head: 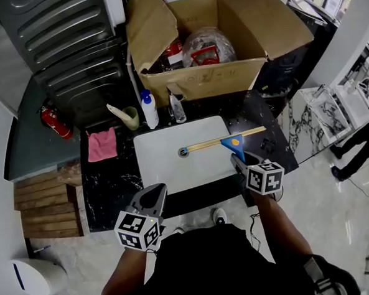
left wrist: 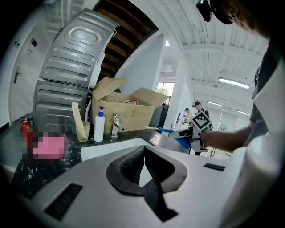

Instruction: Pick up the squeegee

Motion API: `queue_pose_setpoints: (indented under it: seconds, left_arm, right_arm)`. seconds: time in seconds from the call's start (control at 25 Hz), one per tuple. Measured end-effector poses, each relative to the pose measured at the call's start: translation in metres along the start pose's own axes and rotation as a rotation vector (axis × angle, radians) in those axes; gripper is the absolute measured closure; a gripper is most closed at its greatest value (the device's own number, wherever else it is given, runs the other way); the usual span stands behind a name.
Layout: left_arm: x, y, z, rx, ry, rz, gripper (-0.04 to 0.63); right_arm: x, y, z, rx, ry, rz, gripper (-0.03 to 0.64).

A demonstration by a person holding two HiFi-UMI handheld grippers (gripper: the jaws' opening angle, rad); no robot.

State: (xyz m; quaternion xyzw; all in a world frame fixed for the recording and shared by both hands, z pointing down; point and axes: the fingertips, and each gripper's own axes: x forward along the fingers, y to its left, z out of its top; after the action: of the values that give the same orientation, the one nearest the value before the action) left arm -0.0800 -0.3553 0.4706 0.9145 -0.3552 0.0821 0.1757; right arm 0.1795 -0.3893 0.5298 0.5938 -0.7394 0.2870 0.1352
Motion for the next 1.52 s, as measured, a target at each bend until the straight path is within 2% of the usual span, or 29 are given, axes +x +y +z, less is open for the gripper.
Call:
queue_pose_setpoints:
  seconds: [0.36, 0.56, 0.72, 1.08, 1.52]
  left_arm:
    - [-0.026, -0.001, 0.004, 0.033, -0.012, -0.068, 0.578]
    - [-0.035, -0.006, 0.001, 0.038, -0.014, -0.091, 0.578]
    - [-0.043, -0.007, 0.004, 0.036, -0.048, -0.082, 0.578]
    - [-0.043, -0.035, 0.002, 0.020, -0.080, -0.032, 0.578]
    - [-0.039, -0.108, 0.000, 0.014, -0.129, 0.027, 0.578]
  right_arm:
    - [-0.034, 0.074, 0.005, -0.024, -0.085, 0.061, 0.478]
    - [-0.046, 0.099, 0.007, -0.032, -0.112, 0.075, 0.477]
    - [-0.051, 0.111, 0.006, -0.039, -0.127, 0.093, 0.477]
    - [-0.073, 0.110, 0.009, -0.060, -0.147, 0.153, 0.477]
    - [-0.125, 0.085, -0.006, -0.102, -0.157, 0.241, 0.477]
